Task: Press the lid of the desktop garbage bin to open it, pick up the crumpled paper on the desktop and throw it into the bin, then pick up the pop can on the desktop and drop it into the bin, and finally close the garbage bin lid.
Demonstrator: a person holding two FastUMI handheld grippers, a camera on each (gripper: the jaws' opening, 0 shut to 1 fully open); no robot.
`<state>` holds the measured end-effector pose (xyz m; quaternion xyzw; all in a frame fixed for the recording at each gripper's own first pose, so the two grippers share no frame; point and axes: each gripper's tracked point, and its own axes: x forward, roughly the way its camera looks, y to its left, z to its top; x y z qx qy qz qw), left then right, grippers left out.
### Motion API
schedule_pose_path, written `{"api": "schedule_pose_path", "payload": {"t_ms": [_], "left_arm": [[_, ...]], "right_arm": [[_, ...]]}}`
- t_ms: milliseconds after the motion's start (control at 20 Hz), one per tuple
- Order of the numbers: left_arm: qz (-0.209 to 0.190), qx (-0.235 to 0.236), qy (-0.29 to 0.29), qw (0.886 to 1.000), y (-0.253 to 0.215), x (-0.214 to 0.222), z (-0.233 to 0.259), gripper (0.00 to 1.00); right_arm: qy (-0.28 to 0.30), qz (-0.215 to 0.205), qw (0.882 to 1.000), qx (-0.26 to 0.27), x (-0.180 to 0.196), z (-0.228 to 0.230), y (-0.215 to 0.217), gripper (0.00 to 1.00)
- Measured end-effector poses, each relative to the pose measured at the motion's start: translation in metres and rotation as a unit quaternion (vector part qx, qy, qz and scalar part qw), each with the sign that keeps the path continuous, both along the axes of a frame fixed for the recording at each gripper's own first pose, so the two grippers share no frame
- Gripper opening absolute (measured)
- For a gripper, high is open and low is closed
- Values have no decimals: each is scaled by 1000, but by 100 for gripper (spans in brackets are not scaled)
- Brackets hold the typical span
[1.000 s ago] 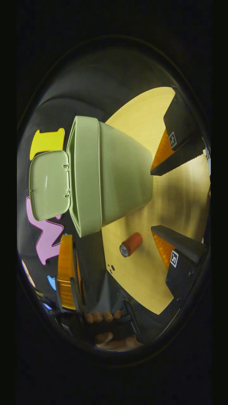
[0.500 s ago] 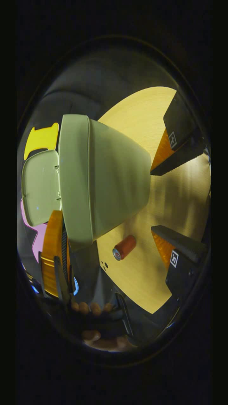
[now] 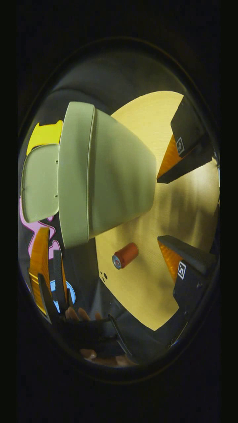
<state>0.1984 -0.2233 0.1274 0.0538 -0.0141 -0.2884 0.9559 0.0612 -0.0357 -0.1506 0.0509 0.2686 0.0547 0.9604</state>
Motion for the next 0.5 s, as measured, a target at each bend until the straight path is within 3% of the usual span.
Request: {"api": "schedule_pose_path", "payload": {"t_ms": [250, 500], "left_arm": [[105, -8, 7, 994, 118, -6, -19, 96], [205, -11, 36, 978, 228, -36, -62, 96]], "right_arm": [[7, 23, 1000, -16, -2, -9, 37, 99], [7, 50, 998, -29, 13, -22, 74, 99]]}}
